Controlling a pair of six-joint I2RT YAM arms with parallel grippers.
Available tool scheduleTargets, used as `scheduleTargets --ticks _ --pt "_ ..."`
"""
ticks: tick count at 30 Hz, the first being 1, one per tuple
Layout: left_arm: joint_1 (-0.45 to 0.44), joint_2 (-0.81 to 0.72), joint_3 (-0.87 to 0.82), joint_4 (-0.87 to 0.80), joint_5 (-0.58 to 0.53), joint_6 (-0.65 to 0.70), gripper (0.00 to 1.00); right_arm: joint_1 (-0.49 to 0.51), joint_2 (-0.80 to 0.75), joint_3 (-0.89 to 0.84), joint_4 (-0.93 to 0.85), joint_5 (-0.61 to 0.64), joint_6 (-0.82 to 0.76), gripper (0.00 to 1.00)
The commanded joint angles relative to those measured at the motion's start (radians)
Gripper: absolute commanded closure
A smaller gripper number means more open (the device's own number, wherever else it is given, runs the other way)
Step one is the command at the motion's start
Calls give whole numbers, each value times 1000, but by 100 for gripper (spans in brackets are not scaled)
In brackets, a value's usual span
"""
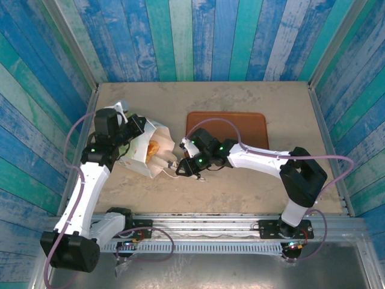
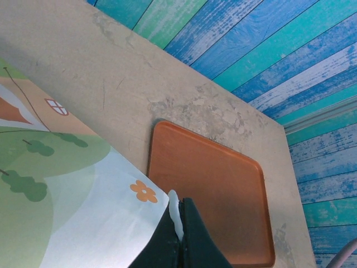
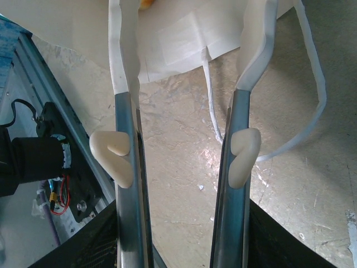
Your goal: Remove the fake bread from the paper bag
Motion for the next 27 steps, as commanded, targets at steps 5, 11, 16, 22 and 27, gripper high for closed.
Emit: scheduleTargets --ticks 5,11,16,22,27 --pt "-2 0 -25 94 45 49 100 10 -20 28 25 28 15 49" --pt "-2 -7 -4 106 98 77 100 32 -61 27 15 104 67 48" --pt "-2 -28 -26 128 95 87 100 40 -85 2 37 156 120 48" --pt "-2 -48 -38 100 117 120 100 42 -70 4 85 123 170 47" --pt "-2 -62 -72 120 131 99 100 41 -23 31 90 142 219 46"
